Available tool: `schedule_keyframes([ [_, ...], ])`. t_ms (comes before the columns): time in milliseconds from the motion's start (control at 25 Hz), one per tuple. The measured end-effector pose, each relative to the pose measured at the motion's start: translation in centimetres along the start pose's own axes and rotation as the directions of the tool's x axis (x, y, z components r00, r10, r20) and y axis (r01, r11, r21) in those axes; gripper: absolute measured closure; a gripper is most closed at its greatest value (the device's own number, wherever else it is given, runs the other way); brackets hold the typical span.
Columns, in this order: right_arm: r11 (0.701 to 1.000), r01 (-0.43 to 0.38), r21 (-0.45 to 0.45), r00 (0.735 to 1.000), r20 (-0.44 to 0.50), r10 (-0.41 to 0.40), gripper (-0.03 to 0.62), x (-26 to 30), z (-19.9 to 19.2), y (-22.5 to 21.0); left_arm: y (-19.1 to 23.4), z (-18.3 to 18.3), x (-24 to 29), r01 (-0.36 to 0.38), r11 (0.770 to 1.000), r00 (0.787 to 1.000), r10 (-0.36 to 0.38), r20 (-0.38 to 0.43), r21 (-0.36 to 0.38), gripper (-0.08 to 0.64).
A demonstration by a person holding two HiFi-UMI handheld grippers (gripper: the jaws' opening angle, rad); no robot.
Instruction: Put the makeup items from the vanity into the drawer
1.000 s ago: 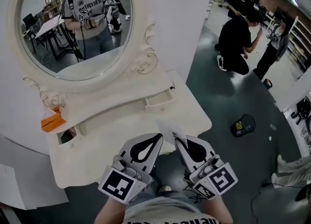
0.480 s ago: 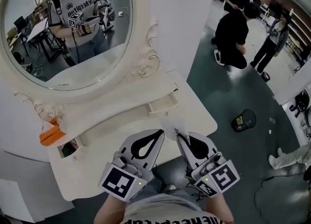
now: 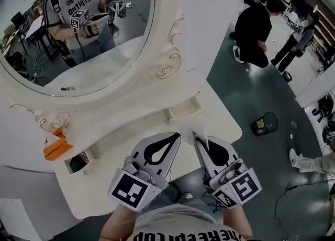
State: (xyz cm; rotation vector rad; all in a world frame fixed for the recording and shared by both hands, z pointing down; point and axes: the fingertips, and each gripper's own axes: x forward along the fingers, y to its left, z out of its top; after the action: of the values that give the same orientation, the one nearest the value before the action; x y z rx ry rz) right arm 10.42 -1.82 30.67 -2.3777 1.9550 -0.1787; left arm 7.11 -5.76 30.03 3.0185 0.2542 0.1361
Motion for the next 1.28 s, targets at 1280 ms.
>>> schedule_keyframes([
  [1280,0.994,-0.094,-0.053,0.993,-0.07,0.09,0.551,5.5,-0.8,-1.6,4.9,-1.2,-1.2,-0.132,0.989,0.991,0.133,0.014,-0.065,0.538],
])
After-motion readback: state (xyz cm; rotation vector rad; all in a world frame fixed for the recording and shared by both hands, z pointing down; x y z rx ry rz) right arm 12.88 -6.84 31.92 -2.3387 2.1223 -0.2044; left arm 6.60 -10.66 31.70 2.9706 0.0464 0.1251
